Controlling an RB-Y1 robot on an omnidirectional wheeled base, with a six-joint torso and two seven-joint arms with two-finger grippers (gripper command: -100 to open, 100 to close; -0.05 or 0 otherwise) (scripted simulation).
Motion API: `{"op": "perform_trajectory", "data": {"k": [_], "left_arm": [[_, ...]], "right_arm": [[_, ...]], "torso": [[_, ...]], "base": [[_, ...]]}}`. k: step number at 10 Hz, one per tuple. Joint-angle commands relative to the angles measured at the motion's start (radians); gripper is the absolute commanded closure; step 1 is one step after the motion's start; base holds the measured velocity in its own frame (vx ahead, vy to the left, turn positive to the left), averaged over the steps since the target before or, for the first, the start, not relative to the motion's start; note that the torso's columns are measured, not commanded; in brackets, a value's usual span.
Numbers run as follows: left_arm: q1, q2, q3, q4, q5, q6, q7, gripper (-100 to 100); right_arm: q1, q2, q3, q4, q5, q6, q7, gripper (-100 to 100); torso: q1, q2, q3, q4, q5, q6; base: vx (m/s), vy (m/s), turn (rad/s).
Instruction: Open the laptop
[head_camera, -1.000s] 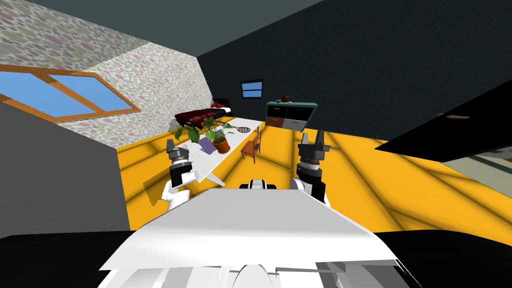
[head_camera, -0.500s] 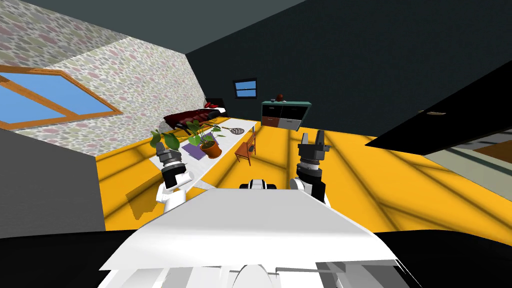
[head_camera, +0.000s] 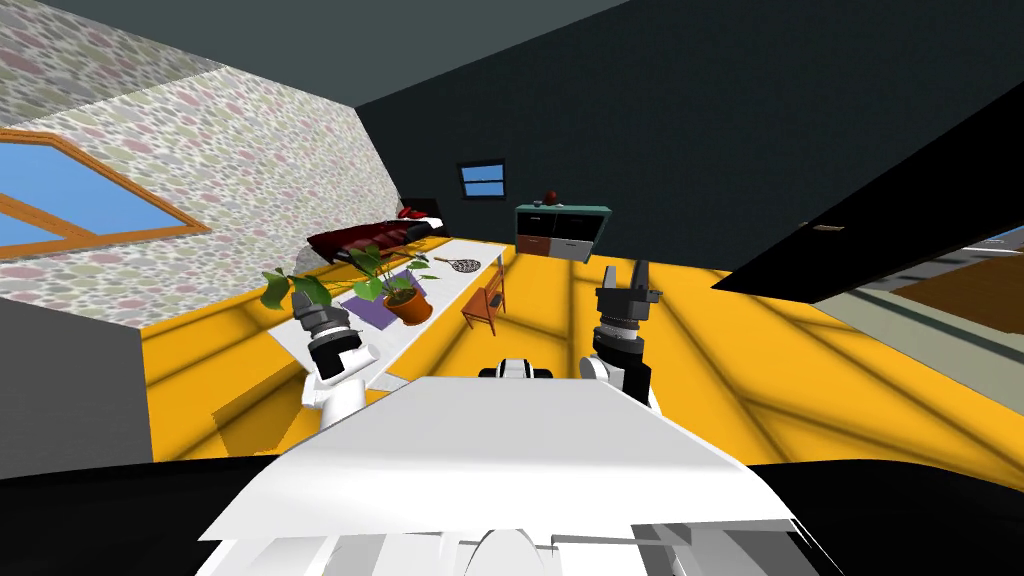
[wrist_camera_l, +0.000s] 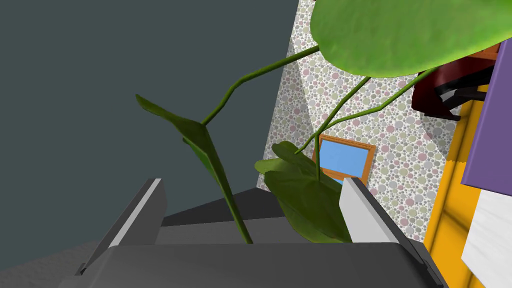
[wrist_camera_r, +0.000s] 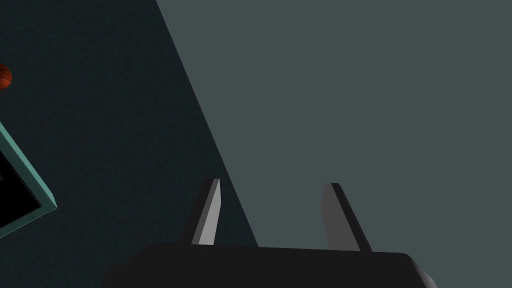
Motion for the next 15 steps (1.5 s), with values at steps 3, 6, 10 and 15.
{"op": "perform_trajectory", "data": {"k": [3, 6, 10, 15], "left_arm": [[-0.067, 0.036, 0.133, 0.152, 0.005, 0.021, 0.009, -100], [-0.085, 0.048, 0.195, 0.202, 0.007, 0.028, 0.012, -100], [-0.135, 0.084, 0.316, 0.338, 0.01, 0.052, 0.021, -100], [-0.165, 0.107, 0.41, 0.414, 0.012, 0.069, 0.027, -100]], "right_arm": [[0.0, 0.0, 0.0, 0.0, 0.0, 0.0, 0.0, 0], [0.0, 0.0, 0.0, 0.0, 0.0, 0.0, 0.0, 0], [0.0, 0.0, 0.0, 0.0, 0.0, 0.0, 0.0, 0], [0.0, 0.0, 0.0, 0.0, 0.0, 0.0, 0.0, 0]], "torso": [[0.001, 0.0, 0.0, 0.0, 0.0, 0.0], [0.006, 0.002, 0.001, 0.001, 0.002, 0.003], [0.011, -0.013, -0.007, -0.005, 0.009, 0.01], [0.015, -0.004, 0.0, -0.004, 0.016, 0.011]], "base": [[0.19, -0.091, -0.139], [0.111, -0.032, -0.069], [0.153, -0.015, -0.093], [0.104, 0.009, -0.077]]}}
